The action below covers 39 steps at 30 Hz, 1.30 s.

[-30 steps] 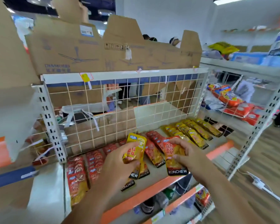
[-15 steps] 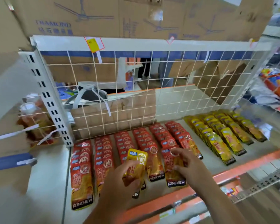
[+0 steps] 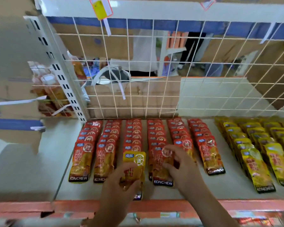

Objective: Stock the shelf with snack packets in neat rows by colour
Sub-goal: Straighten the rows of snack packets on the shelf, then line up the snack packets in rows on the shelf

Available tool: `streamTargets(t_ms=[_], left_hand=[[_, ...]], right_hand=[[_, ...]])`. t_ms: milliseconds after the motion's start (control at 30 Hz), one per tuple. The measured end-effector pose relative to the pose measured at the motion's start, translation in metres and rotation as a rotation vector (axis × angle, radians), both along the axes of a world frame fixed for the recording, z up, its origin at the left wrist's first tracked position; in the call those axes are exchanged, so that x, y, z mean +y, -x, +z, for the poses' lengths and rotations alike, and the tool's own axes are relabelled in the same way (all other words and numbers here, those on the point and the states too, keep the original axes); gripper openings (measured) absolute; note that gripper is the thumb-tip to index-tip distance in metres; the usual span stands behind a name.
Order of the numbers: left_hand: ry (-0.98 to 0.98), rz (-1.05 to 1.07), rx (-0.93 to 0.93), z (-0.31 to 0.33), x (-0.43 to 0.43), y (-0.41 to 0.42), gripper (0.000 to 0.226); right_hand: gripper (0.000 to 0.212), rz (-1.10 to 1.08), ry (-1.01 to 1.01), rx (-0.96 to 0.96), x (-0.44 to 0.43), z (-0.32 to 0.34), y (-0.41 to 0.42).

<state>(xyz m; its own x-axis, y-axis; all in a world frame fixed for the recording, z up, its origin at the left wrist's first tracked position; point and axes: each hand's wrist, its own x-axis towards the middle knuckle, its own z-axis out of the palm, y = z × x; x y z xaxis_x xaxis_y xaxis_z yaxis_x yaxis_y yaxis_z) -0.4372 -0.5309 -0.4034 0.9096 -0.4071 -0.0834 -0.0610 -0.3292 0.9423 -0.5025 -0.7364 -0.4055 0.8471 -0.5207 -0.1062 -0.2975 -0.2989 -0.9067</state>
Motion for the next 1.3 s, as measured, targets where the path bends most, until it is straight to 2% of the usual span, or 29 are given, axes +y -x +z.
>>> streamTargets(t_ms=[200, 400, 633, 967, 1300], left_hand=[[0.001, -0.038, 0.029, 0.001, 0.004, 0.001, 0.05], [0.029, -0.095, 0.058, 0.003, 0.005, 0.0, 0.045], [0.069, -0.129, 0.063, -0.001, 0.007, -0.002, 0.051], [0.042, -0.155, -0.003, -0.005, 0.007, -0.003, 0.06], [0.056, -0.13, -0.013, -0.006, 0.006, -0.001, 0.056]], right_hand=[[0.071, 0.044, 0.111, -0.003, 0.009, 0.007, -0.006], [0.061, 0.094, 0.214, 0.056, 0.01, 0.016, -0.006], [0.057, 0.211, 0.392, 0.133, 0.002, 0.014, -0.007], [0.049, 0.271, 0.399, 0.153, -0.001, 0.016, -0.006], [0.043, 0.113, 0.296, 0.111, 0.004, 0.013, -0.004]])
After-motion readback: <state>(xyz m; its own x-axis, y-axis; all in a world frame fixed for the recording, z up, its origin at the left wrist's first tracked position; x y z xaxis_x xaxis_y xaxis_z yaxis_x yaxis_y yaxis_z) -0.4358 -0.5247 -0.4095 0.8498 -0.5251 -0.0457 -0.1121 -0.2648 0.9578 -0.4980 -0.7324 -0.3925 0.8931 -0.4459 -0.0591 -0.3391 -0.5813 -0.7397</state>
